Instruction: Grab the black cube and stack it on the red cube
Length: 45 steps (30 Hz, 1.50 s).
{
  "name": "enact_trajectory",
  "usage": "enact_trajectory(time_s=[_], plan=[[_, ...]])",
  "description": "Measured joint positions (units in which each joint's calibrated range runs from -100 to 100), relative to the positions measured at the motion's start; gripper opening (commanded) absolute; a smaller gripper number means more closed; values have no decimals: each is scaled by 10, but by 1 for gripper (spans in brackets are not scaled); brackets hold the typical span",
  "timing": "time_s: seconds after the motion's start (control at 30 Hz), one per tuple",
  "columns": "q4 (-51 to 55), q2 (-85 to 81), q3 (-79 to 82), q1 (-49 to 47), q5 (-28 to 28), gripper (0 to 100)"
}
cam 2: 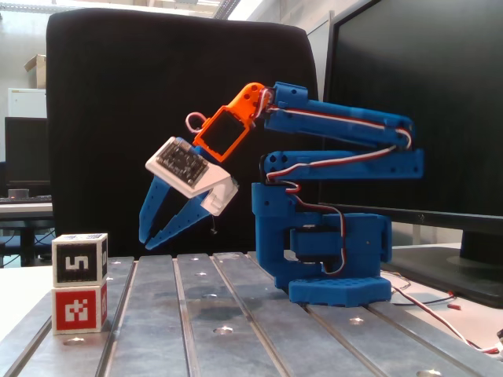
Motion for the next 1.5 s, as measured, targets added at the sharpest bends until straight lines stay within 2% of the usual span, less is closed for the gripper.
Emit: enact_trajectory(time_s=[0.33,1.5], plan=[[26,-62,24,0,0,1],[14,-59,124,-7,1,1]])
